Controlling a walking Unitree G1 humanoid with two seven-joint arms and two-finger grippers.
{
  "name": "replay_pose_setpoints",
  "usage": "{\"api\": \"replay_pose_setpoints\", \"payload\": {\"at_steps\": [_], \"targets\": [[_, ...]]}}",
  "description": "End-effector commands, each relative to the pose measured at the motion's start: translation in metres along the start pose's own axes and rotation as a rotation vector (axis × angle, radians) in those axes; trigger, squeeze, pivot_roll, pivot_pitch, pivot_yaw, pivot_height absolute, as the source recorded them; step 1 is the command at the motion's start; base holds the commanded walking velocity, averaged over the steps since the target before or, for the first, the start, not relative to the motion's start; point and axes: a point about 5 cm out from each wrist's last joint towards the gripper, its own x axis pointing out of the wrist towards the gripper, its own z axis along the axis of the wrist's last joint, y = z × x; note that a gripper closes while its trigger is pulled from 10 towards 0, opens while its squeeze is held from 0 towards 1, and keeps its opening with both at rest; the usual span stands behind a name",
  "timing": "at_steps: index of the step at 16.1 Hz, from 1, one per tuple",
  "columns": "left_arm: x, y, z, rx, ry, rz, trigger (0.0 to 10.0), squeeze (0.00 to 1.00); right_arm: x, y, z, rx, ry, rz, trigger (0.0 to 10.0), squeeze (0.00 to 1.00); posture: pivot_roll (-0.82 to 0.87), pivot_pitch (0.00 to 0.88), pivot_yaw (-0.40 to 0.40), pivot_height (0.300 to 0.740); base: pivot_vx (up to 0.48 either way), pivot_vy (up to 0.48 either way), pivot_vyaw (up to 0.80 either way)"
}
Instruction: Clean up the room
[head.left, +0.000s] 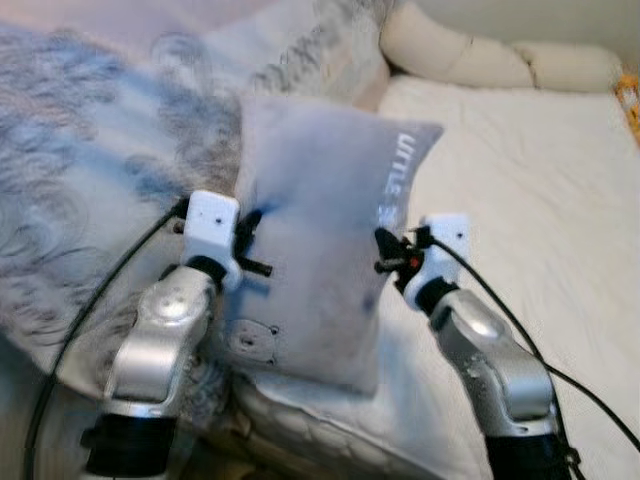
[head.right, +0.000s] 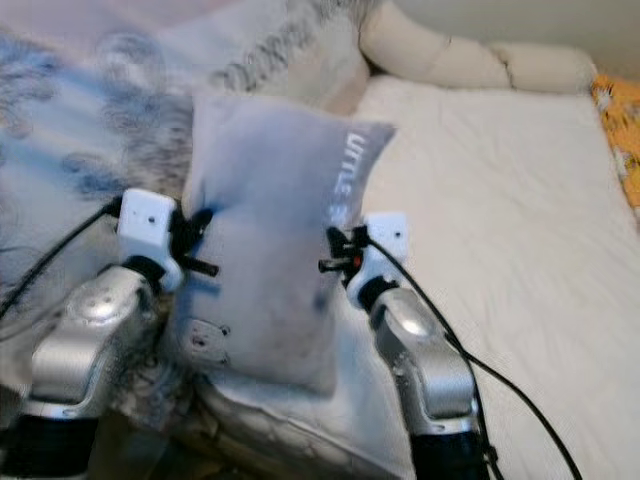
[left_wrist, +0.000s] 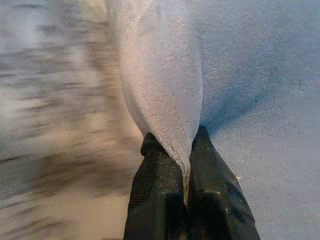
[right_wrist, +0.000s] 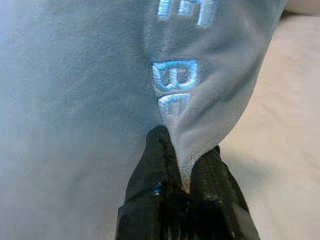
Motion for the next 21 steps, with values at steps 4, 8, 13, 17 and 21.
{"api": "replay_pose_setpoints", "payload": {"at_steps": [4, 8, 13, 17, 21], "targets": [[0.005, 0.016, 0.004, 0.009, 0.037, -0.037, 10.0, 0.00, 0.010, -0.005, 0.008, 0.067, -0.005, -0.003, 10.0, 0.00, 0.05, 0.000, 0.032, 0.740, 0.000, 0.000, 0.00], [0.031, 0.030, -0.003, 0.098, 0.148, -0.075, 10.0, 0.00, 0.034, -0.010, 0.003, 0.098, 0.052, 0.015, 10.0, 0.00, 0.04, 0.000, 0.017, 0.740, 0.000, 0.000, 0.00], [0.078, 0.048, 0.020, 0.308, 0.108, -0.080, 10.0, 0.00, 0.068, -0.031, -0.017, 0.194, 0.206, -0.137, 10.0, 0.00, 0.03, 0.000, -0.017, 0.740, 0.000, 0.000, 0.00], [0.097, 0.051, 0.031, 0.450, 0.144, -0.062, 10.0, 0.00, 0.080, -0.029, -0.037, 0.347, 0.302, -0.195, 10.0, 0.00, 0.02, 0.000, -0.020, 0.740, 0.000, 0.000, 0.00], [0.099, 0.051, 0.012, 0.474, 0.222, -0.016, 10.0, 1.00, 0.084, -0.025, -0.046, 0.312, 0.310, -0.217, 10.0, 1.00, 0.00, 0.000, -0.019, 0.740, 0.000, 0.000, 0.00]]}}
